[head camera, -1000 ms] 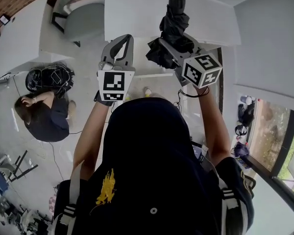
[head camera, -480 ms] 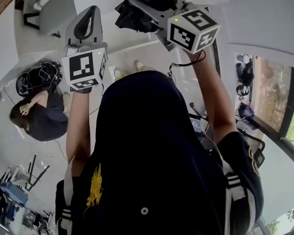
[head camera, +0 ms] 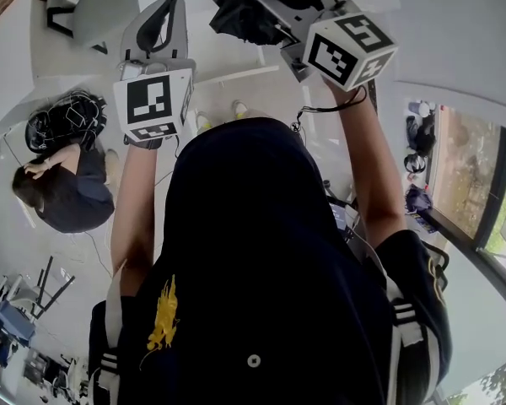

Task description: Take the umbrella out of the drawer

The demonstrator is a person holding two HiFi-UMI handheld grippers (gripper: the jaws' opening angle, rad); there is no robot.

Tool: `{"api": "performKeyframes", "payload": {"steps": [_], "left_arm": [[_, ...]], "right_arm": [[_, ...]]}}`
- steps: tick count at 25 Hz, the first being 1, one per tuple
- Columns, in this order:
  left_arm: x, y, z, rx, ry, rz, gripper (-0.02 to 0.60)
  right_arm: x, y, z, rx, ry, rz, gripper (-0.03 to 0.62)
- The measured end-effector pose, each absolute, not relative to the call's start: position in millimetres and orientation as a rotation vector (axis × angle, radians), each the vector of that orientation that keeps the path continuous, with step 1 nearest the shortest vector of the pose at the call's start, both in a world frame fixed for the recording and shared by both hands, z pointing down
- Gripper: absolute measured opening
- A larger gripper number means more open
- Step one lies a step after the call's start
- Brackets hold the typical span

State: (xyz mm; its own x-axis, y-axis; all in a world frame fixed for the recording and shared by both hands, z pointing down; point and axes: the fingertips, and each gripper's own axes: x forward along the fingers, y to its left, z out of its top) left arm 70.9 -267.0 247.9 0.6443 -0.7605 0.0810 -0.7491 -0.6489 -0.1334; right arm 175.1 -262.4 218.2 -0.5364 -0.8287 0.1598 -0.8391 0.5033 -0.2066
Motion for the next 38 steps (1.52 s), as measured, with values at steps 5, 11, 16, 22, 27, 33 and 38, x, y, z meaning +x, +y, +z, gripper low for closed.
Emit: {"api": "performKeyframes", "payload": {"steps": [5, 11, 16, 22, 27, 33, 38], "left_arm": [[70, -262, 246, -2.763, 1.252, -0.214, 0.020], [63, -263, 246, -2.760, 1.271, -0.212, 0.020], [59, -266, 247, -2.757, 1.285, -0.210, 0.020], [58, -266, 246, -2.751, 1.300, -0.214, 0.020], [54, -268, 246, -2.749, 1.309, -0.209, 0.020], [51, -270, 247, -2.747, 1.321, -0.213, 0.020], [53, -270, 247, -2.752, 1.316, -0.211, 0.020]], "right_arm": [[179, -260, 217, 1.530, -2.675, 0.409, 0.276], [182, -258, 217, 1.589, -2.655, 0.416, 0.276], [183, -260, 221, 1.593, -2.644, 0.406, 0.275], [186, -259, 224, 1.590, -2.640, 0.416, 0.275], [184, -261, 225, 1.579, -2.637, 0.401, 0.275], [183, -261, 223, 1.576, -2.641, 0.395, 0.275], [182, -262, 223, 1.573, -2.640, 0.393, 0.275]]}}
